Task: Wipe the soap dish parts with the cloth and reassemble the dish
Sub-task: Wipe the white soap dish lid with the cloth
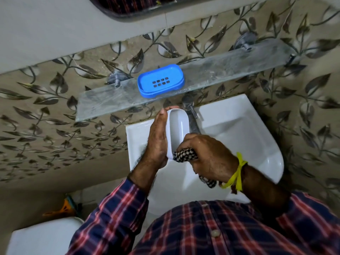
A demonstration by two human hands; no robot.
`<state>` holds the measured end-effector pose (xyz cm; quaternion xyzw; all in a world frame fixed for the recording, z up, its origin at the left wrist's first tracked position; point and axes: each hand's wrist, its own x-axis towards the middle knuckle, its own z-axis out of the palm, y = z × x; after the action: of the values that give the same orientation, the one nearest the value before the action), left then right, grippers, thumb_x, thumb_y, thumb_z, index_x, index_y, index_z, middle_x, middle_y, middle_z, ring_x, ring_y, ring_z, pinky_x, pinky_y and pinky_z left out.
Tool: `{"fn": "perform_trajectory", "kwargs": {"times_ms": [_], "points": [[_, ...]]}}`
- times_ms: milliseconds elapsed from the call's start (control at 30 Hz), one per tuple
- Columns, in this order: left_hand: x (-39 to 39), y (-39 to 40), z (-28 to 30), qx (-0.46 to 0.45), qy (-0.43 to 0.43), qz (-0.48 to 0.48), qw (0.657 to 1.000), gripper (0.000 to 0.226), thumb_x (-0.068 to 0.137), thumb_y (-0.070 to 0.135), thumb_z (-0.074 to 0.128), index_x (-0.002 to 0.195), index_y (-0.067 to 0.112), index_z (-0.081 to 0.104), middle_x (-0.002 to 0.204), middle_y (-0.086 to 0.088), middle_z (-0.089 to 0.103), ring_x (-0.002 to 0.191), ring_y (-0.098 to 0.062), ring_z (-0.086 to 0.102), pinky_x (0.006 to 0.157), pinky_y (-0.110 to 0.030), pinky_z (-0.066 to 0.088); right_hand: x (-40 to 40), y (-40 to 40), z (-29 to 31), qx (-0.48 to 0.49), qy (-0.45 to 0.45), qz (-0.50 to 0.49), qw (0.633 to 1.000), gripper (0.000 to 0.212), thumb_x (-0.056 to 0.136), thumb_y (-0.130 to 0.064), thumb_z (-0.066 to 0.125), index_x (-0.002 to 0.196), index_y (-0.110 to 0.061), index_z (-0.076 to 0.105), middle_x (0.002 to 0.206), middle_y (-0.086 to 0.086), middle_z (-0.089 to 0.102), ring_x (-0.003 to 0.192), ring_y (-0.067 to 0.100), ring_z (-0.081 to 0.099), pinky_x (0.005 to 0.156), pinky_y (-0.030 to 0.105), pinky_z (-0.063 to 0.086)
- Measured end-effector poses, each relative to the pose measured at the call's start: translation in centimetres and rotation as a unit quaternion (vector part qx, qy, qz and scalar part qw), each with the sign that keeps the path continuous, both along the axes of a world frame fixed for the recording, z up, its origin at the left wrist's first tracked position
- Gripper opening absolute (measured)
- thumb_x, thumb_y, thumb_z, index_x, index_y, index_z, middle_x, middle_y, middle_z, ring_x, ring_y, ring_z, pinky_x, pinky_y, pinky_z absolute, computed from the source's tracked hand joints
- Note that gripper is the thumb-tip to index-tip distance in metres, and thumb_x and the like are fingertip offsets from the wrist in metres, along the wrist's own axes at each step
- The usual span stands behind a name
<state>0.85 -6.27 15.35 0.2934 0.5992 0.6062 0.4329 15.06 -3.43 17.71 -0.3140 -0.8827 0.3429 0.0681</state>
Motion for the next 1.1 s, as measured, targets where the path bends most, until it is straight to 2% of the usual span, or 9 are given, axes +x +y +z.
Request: {"fn": "perform_trajectory", "kwargs": {"times_ms": [267, 367, 633, 733, 800, 867, 967, 1033, 1100], "points": [[-0.1, 0.2, -0.5, 0.001, 0.003, -0.001, 1.0, 0.043, 0.098, 0.056, 0.037, 0.109, 0.033, 0.071, 0.112, -0.004, 0.07, 0.108, -0.03, 0.063, 0.108, -0.066, 0.04, -0.4, -0.6, -0.1, 0.071, -0.055, -0.006, 0.996, 0.034, 0.086, -0.008, 0.052, 0.109, -0.027, 0.069, 0.11, -0.001, 0.058, 0.103, 0.032, 0.061, 0.081, 0.041, 0.052], [0.4, 0.3, 0.0, -0.004, 0.001, -0.01, 1.0, 0.044, 0.095, 0.062, 0.039, 0.109, 0.033, 0.07, 0.118, -0.012, 0.069, 0.112, -0.037, 0.063, 0.106, -0.066, 0.042, -0.4, -0.8, -0.1, 0.137, -0.072, -0.032, 0.987, 0.034, 0.086, -0.006, 0.05, 0.11, -0.023, 0.067, 0.112, 0.002, 0.055, 0.101, 0.033, 0.06, 0.075, 0.039, 0.047], [-0.7, 0.9, 0.4, -0.028, -0.045, -0.004, 0.999, 0.045, 0.099, 0.059, 0.038, 0.111, 0.028, 0.069, 0.109, -0.012, 0.069, 0.097, -0.029, 0.064, 0.079, -0.04, 0.052, -0.6, 0.2, -1.1, 0.234, -0.033, -0.009, 0.972, 0.031, 0.075, -0.005, 0.047, 0.089, -0.019, 0.071, 0.092, 0.005, 0.059, 0.079, 0.036, 0.065, 0.054, 0.038, 0.051], [-0.8, 0.9, 0.3, -0.085, -0.06, 0.006, 0.995, 0.057, 0.089, 0.069, 0.048, 0.121, 0.024, 0.067, 0.114, -0.017, 0.069, 0.099, -0.03, 0.065, 0.079, -0.041, 0.054, -0.3, 0.3, -1.4, 0.216, -0.036, 0.053, 0.974, 0.022, 0.078, -0.008, 0.061, 0.095, -0.019, 0.07, 0.101, 0.004, 0.058, 0.08, 0.033, 0.063, 0.054, 0.037, 0.049], [-1.4, 0.8, 0.6, -0.128, -0.095, 0.023, 0.987, 0.065, 0.087, 0.072, 0.051, 0.124, 0.021, 0.065, 0.106, -0.012, 0.07, 0.095, -0.029, 0.068, 0.078, -0.038, 0.055, 0.4, 0.4, -1.6, 0.201, -0.034, 0.091, 0.975, 0.022, 0.081, -0.025, 0.071, 0.103, -0.021, 0.067, 0.108, 0.001, 0.057, 0.08, 0.027, 0.061, 0.054, 0.034, 0.045], [-2.0, 0.8, 0.8, -0.153, -0.137, 0.027, 0.978, 0.063, 0.087, 0.071, 0.052, 0.121, 0.02, 0.066, 0.097, -0.008, 0.072, 0.086, -0.026, 0.07, 0.073, -0.035, 0.056, 0.6, 0.5, -2.0, 0.234, -0.012, 0.095, 0.968, 0.025, 0.079, -0.025, 0.072, 0.103, -0.02, 0.066, 0.106, 0.001, 0.059, 0.077, 0.025, 0.061, 0.052, 0.033, 0.045], [-2.0, 1.1, 0.9, -0.157, -0.174, 0.014, 0.972, 0.057, 0.091, 0.067, 0.051, 0.119, 0.02, 0.067, 0.096, -0.005, 0.075, 0.086, -0.025, 0.07, 0.071, -0.034, 0.055, 0.4, 0.4, -2.8, 0.281, 0.065, 0.062, 0.956, 0.022, 0.074, -0.004, 0.061, 0.091, -0.016, 0.067, 0.096, 0.002, 0.062, 0.075, 0.026, 0.06, 0.05, 0.033, 0.047], [-2.1, 1.1, 0.7, -0.162, -0.168, -0.012, 0.972, 0.059, 0.094, 0.069, 0.04, 0.117, 0.022, 0.067, 0.099, -0.003, 0.077, 0.089, -0.023, 0.072, 0.075, -0.036, 0.056, 0.2, 0.5, -3.0, 0.251, 0.098, 0.027, 0.963, 0.02, 0.073, -0.005, 0.064, 0.088, -0.018, 0.065, 0.093, -0.002, 0.062, 0.077, 0.025, 0.059, 0.054, 0.03, 0.042], [-2.0, 0.7, 0.6, -0.162, -0.094, -0.042, 0.981, 0.071, 0.092, 0.077, 0.024, 0.134, 0.031, 0.058, 0.12, -0.003, 0.072, 0.104, -0.023, 0.071, 0.084, -0.042, 0.057, 0.1, 1.0, -3.1, 0.175, 0.127, -0.031, 0.976, 0.009, 0.079, -0.018, 0.069, 0.083, -0.02, 0.061, 0.087, -0.005, 0.06, 0.076, 0.023, 0.059, 0.058, 0.03, 0.043]]}}
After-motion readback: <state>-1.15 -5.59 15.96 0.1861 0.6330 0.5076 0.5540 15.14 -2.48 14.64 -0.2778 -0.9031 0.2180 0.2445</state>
